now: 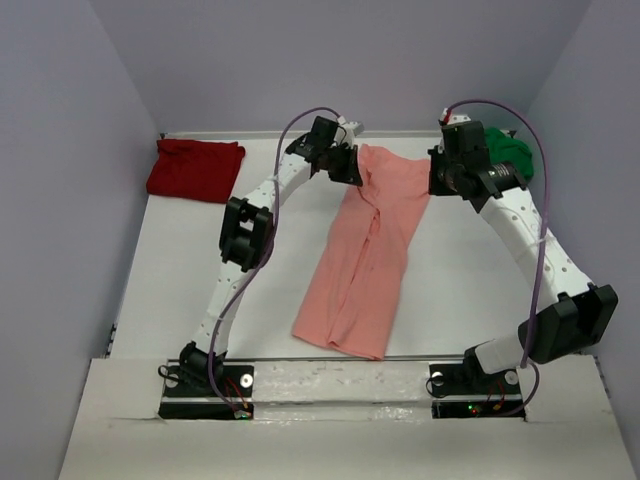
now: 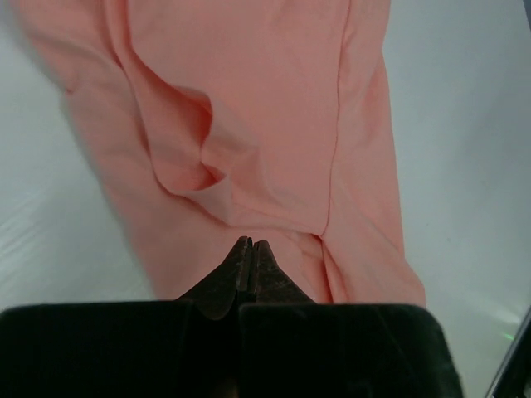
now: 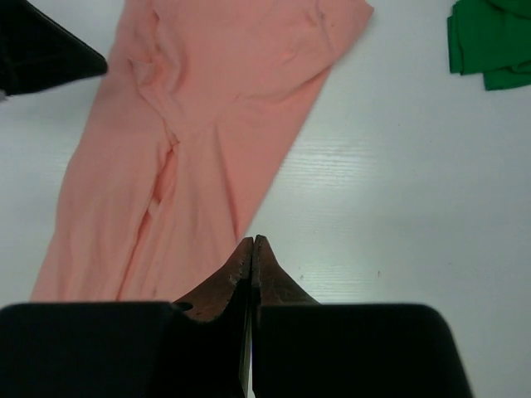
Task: Fold and stack the t-shirts
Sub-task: Rotate the tshirt 90 degrees
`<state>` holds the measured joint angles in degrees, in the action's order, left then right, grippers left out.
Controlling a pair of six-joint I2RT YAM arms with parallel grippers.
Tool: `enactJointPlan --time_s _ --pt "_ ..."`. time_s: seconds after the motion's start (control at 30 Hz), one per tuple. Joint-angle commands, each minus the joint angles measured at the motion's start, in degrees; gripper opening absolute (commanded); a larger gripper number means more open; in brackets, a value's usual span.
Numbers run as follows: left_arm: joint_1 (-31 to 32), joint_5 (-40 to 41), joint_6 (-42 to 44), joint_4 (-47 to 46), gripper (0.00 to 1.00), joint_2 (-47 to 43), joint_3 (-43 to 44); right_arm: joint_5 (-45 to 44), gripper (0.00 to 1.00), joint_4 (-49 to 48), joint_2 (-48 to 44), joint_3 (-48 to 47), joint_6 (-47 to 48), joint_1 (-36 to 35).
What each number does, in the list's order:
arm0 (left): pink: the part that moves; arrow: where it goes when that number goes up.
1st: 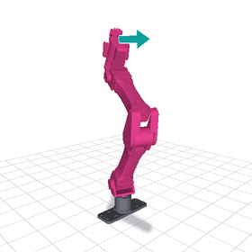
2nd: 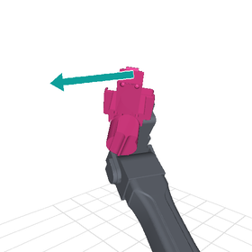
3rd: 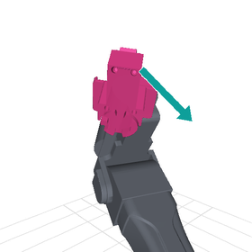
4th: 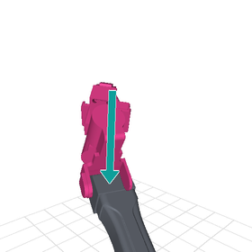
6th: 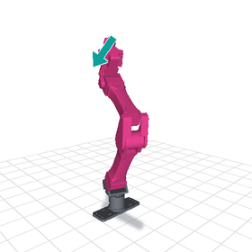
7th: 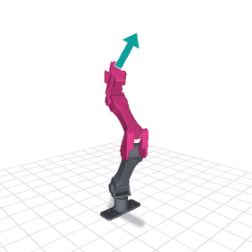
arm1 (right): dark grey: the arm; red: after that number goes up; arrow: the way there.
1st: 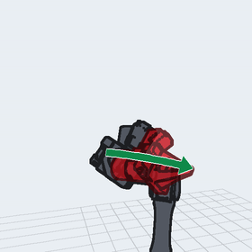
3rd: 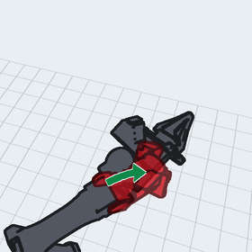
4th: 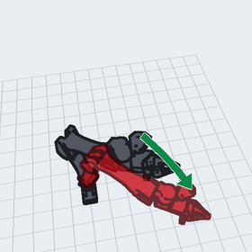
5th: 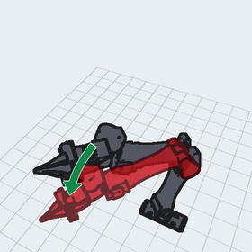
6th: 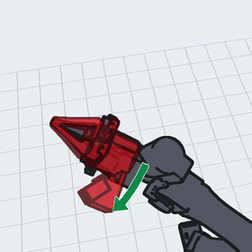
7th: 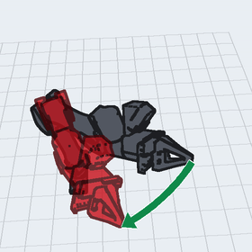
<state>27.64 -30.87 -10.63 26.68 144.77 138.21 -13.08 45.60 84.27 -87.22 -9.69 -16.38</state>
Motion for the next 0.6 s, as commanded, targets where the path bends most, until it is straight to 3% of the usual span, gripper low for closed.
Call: enactJointPlan --time_s 0.0,0.17,0.3,0.4,0.57 --pt "-1.1 -14.9 -0.7 -8.6 0.00 -4.4 -2.9 -4.4 0.00 0.9 1.5 -0.8 -1.4 -3.1" --pt "-2.4 -24.4 -2.7 -12.6 0.00 -1.8 -2.7 -5.1 0.00 1.3 3.2 0.3 -1.6 -4.3" --pt "-2.4 -31.3 -10.0 -26.1 0.00 -2.2 -8.6 -6.1 0.00 2.7 5.4 -0.2 -1.5 -5.3" --pt "-2.3 -32.8 -15.5 -26.2 0.00 2.4 -4.3 -7.0 0.00 3.2 5.4 -0.7 -1.9 -6.5" --pt "-1.9 -32.2 -17.3 -27.6 0.00 6.0 -2.9 -8.0 0.00 5.1 5.7 -1.5 -1.9 -7.0"
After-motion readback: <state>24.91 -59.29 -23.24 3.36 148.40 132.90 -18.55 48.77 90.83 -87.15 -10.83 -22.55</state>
